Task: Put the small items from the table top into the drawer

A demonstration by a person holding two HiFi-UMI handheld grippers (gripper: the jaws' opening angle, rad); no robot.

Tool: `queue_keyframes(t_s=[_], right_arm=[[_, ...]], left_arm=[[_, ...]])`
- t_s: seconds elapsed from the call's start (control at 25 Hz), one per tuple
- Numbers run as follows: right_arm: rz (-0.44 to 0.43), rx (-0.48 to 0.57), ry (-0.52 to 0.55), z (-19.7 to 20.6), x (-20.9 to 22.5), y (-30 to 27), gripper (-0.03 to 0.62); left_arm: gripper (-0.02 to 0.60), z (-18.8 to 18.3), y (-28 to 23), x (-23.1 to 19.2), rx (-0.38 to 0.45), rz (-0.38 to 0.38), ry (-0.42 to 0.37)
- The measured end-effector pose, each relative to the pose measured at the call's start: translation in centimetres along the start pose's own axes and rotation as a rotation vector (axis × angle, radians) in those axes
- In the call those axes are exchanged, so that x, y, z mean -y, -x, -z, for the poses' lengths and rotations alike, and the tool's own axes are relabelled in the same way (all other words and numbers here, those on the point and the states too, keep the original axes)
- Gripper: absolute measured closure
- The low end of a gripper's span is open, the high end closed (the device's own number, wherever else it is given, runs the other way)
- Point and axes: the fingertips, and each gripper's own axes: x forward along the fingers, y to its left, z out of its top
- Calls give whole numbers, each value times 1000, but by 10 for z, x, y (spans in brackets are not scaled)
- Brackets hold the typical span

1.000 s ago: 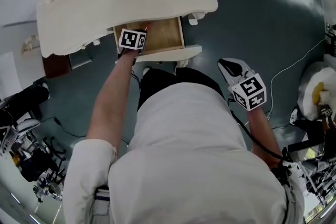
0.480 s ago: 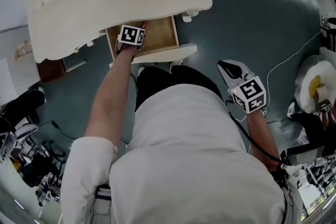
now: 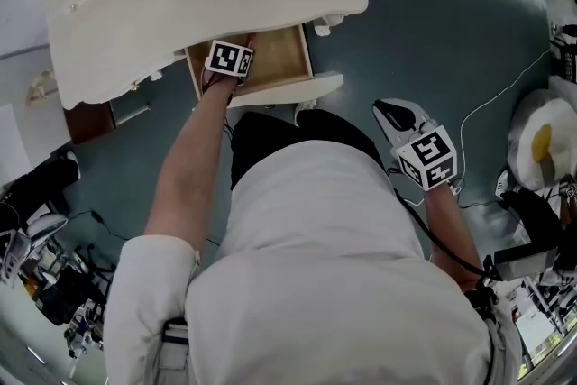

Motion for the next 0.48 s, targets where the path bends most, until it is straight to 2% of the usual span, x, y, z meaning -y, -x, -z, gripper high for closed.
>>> queue_keyframes(t_s=[0.2, 0.48], right_arm=[[-1, 11, 19, -15, -16, -17, 574], [6, 48, 48, -43, -72, -44, 577]], left_arm=[[459, -3, 29, 2, 46, 44, -27], [469, 13, 104, 7, 170, 133, -120]])
